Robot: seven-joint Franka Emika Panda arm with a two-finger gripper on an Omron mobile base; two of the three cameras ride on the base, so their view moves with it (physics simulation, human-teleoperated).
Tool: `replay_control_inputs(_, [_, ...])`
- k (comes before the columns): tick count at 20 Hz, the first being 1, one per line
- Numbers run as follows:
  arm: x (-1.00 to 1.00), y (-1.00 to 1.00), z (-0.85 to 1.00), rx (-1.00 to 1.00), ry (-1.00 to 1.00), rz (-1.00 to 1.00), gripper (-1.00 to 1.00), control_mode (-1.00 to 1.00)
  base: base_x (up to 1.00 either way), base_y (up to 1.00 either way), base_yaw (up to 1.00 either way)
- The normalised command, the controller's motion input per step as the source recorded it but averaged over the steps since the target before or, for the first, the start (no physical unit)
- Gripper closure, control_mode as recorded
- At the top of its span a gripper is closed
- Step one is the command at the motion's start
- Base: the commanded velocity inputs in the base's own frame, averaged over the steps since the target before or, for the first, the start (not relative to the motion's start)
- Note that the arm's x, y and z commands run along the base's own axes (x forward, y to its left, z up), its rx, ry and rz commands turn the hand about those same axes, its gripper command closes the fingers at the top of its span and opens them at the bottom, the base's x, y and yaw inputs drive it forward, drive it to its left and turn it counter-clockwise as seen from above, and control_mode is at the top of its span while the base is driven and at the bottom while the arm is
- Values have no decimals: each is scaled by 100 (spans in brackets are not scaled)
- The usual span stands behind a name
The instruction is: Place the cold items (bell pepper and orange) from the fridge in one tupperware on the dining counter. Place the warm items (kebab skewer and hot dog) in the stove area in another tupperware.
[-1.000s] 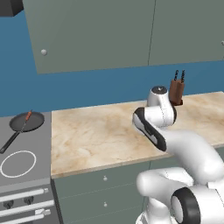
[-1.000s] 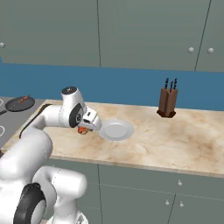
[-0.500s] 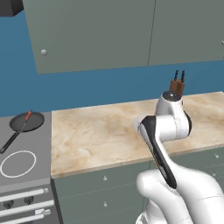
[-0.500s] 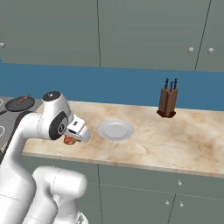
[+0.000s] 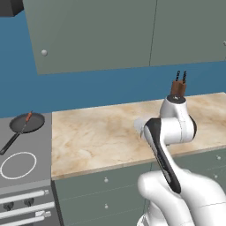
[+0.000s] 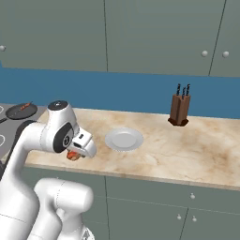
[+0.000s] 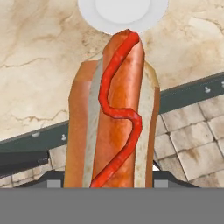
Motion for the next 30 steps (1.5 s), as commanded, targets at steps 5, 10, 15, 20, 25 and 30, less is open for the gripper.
replay_control_inputs(5, [-14, 1, 0, 0, 0, 0, 100, 100, -10, 2, 0])
replay_control_inputs(10, [0, 0, 0, 0, 0, 0, 100, 100, -88, 2, 2])
replay_control_inputs(15, [0, 0, 0, 0, 0, 0, 100, 100, -54, 8, 42])
replay_control_inputs(20, [0, 0, 0, 0, 0, 0, 100, 100, 11, 30, 93])
replay_control_inputs(25, [0, 0, 0, 0, 0, 0, 100, 100, -15, 48, 100])
replay_control_inputs(30, [0, 0, 0, 0, 0, 0, 100, 100, -12, 43, 100])
